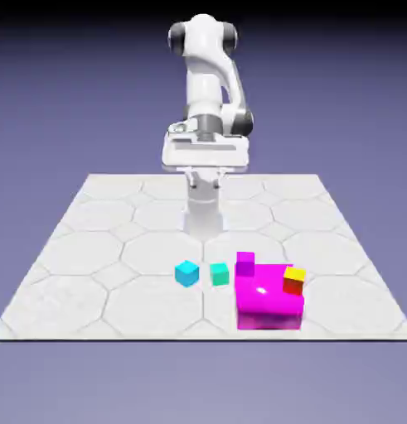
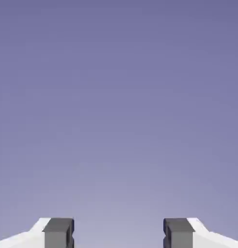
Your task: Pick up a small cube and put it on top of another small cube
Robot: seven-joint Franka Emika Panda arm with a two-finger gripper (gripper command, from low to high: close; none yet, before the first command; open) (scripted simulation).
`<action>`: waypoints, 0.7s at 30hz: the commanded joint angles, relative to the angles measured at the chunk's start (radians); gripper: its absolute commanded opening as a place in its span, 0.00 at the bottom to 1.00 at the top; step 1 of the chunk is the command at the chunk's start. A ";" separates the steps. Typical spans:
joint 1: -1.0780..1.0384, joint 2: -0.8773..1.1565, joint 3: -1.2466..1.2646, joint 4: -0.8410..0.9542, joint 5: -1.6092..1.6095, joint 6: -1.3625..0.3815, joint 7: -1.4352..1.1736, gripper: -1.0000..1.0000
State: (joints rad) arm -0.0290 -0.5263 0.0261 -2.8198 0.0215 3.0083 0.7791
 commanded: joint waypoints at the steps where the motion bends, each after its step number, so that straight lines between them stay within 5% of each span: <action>1: -0.034 0.036 0.022 -0.008 0.018 -0.024 0.032 0.50; 13: -0.413 0.440 0.263 -0.099 0.217 -0.289 0.384 0.50; 21: -0.362 0.694 0.201 -0.075 0.161 -0.060 0.416 0.50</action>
State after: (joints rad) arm -0.3912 0.1676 0.2270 -2.8951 0.1823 2.9487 1.1953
